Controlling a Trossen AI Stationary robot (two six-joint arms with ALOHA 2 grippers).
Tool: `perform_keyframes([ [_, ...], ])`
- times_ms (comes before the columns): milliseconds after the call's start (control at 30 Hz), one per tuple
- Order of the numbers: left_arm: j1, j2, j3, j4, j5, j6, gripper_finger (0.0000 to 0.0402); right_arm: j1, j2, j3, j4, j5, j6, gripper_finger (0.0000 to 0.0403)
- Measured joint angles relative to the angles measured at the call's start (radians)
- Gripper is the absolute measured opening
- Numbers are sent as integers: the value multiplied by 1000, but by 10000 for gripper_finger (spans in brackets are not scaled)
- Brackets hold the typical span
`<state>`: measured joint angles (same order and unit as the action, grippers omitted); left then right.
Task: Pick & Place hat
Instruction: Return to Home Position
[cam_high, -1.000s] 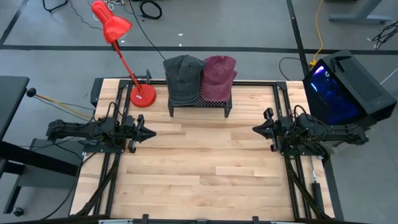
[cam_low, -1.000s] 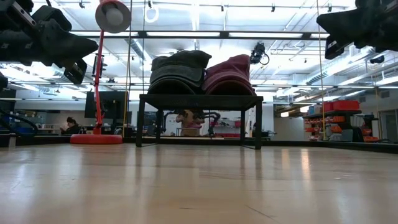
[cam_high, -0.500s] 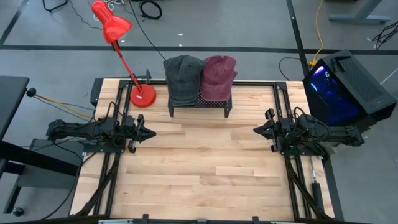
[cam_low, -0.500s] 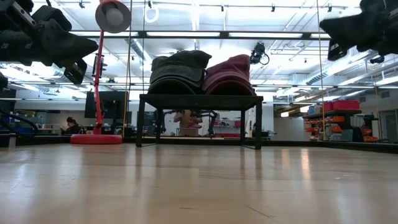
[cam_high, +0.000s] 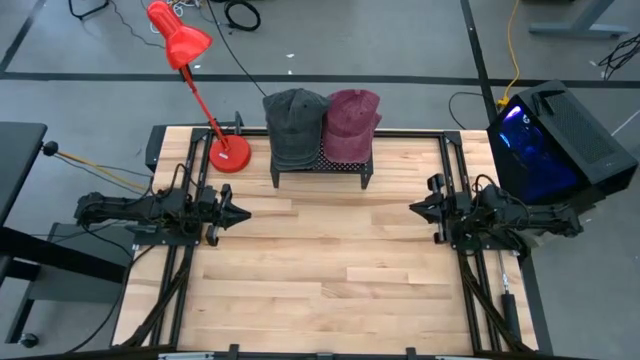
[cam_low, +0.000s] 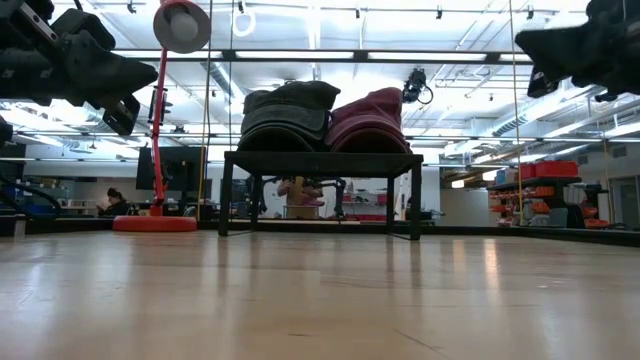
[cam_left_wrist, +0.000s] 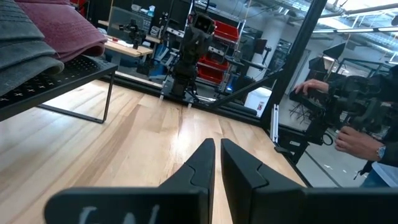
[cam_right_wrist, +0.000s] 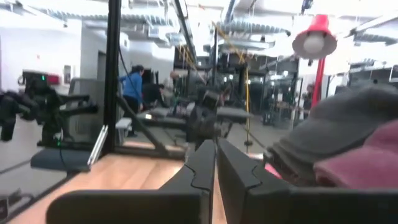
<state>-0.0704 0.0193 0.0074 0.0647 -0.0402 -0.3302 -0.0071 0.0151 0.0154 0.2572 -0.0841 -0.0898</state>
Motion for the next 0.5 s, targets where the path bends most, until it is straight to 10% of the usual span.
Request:
perform_keyframes([
  [500,0,0,0,0,0,0,32,0,-15,0,-190,16,46,23],
])
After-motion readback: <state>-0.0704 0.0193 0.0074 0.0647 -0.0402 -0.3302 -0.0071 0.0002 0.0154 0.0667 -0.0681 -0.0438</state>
